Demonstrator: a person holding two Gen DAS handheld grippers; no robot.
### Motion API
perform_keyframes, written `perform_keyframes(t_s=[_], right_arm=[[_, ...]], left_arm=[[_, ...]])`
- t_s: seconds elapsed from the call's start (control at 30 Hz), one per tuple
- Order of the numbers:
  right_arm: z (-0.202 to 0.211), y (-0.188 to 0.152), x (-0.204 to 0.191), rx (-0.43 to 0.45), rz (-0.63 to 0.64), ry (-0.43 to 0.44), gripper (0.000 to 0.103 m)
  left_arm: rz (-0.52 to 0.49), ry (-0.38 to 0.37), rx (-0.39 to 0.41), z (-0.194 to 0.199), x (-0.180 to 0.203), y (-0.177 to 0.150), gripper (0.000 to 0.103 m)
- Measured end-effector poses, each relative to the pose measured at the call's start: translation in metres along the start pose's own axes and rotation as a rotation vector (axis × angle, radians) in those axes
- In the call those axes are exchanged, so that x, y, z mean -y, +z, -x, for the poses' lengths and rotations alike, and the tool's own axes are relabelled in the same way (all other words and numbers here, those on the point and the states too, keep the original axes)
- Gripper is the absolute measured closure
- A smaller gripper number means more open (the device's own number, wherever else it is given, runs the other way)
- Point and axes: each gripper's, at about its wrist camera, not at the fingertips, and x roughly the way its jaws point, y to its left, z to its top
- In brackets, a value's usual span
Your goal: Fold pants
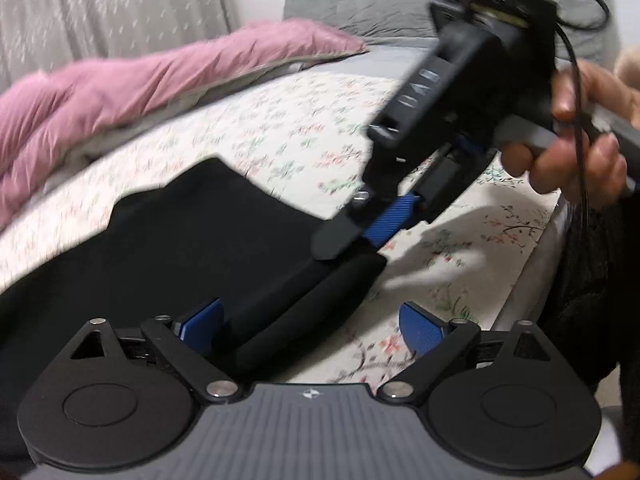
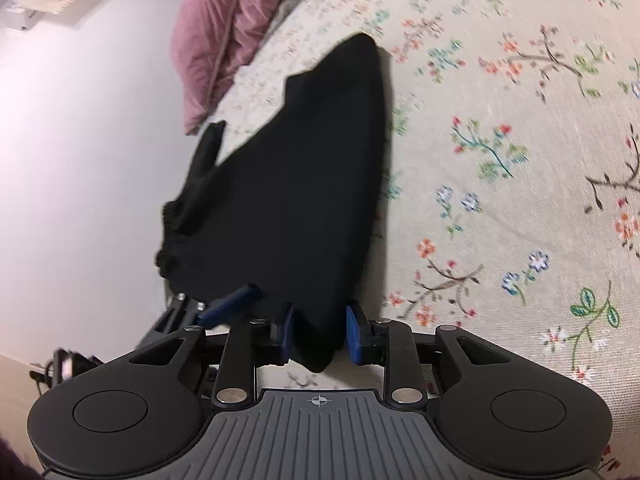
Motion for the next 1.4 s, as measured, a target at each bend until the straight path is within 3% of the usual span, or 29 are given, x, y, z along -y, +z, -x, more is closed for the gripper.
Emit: perform_keyframes(t_s=[0.07,0.2,0.27,0.37,0.43,0.47,0.63,0.73,0.87,1.0,1.07,1.13,1.17,1.23,1.27,1.3,1.33,1.4], right_arm=[[0.003,0.001,-0.005,0.008,0.010,0.021,0.077],[0.004,0.004,-0.013,0.015,0.026,0.044,0.077],[0.006,0.004,-0.010,0.012,0.026,0.048,0.077],[0.006,0.006,-0.007,0.022,0.019,0.024,0.073],[0.006,0.010,-0.003,0.051,0.013,-0.020,0.058],[0.006,0.014,-0.002,0.072,0.011,-0.050,0.045],[-0.009,0.050,0.008,0.142,-0.013,-0.122,0.044],[-0.025,0.074,0.001,0.193,0.037,-0.156,0.046],[-0.054,0.100,-0.011,0.221,0.135,-0.222,0.056],[-0.068,0.121,-0.010,0.254,0.155,-0.216,0.059],[-0.070,0.130,-0.006,0.262,0.149,-0.193,0.060],[-0.071,0.136,-0.001,0.256,0.130,-0.170,0.063],[-0.071,0.138,0.002,0.257,0.119,-0.157,0.068],[-0.065,0.137,0.008,0.257,0.090,-0.128,0.075],[-0.064,0.137,0.010,0.259,0.067,-0.114,0.079],[-0.064,0.139,0.009,0.259,0.050,-0.107,0.082],[-0.062,0.139,0.008,0.259,0.041,-0.104,0.083],[-0.057,0.138,0.003,0.266,0.045,-0.100,0.086]], left_arm=[[-0.027,0.017,0.007,-0.001,0.005,0.003,0.002],[-0.054,0.097,-0.019,-0.015,0.010,0.007,0.020],[-0.031,0.146,-0.035,-0.022,0.007,0.008,0.034],[0.031,0.149,-0.043,-0.030,-0.003,0.012,0.046],[0.040,0.157,-0.045,-0.029,-0.003,0.012,0.051],[0.043,0.159,-0.043,-0.027,-0.002,0.012,0.052],[0.106,0.168,-0.037,-0.024,-0.004,0.015,0.065],[0.178,0.172,-0.030,-0.022,-0.010,0.017,0.069],[0.275,0.178,-0.019,-0.016,-0.016,0.019,0.071],[0.307,0.188,-0.031,-0.019,-0.013,0.019,0.069],[0.300,0.183,-0.043,-0.025,-0.009,0.019,0.063],[0.288,0.183,-0.045,-0.030,-0.004,0.018,0.048],[0.277,0.181,-0.047,-0.032,0.000,0.018,0.035],[0.238,0.206,-0.051,-0.037,0.011,0.017,0.033],[0.213,0.226,-0.057,-0.039,0.017,0.017,0.033],[0.193,0.245,-0.061,-0.041,0.021,0.019,0.040],[0.178,0.267,-0.069,-0.043,0.024,0.021,0.053],[0.145,0.328,-0.093,-0.046,0.029,0.026,0.069]])
